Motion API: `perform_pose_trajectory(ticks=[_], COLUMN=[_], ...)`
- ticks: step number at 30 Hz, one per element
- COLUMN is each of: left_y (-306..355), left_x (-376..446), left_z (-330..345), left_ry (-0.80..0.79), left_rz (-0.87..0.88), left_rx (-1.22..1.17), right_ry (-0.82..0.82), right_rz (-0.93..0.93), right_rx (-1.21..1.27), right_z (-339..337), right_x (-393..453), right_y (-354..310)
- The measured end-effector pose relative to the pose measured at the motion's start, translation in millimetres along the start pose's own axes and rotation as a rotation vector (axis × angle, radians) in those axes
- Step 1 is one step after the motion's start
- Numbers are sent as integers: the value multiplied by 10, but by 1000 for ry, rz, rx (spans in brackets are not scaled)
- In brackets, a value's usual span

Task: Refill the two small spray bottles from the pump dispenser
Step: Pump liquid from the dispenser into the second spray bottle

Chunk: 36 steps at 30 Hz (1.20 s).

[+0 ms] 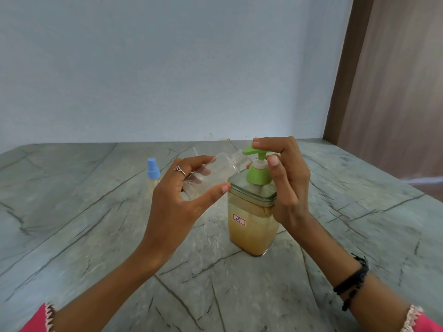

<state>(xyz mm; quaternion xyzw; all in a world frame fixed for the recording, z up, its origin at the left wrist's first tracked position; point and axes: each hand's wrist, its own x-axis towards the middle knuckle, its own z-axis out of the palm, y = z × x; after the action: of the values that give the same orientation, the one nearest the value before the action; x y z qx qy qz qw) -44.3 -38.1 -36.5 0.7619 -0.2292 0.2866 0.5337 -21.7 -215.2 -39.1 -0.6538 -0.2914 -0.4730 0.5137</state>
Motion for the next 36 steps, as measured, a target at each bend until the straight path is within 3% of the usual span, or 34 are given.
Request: perform_pose_trajectory(ticks=[36], left_y=[-5], left_x=[12], left_z=[47], left_ry=[2], left_rz=[-22], left_rx=[-47], right_ry=[21], right_rz=[103], right_rx=[9], right_z=[3], right_x=[69], right_y=[-66])
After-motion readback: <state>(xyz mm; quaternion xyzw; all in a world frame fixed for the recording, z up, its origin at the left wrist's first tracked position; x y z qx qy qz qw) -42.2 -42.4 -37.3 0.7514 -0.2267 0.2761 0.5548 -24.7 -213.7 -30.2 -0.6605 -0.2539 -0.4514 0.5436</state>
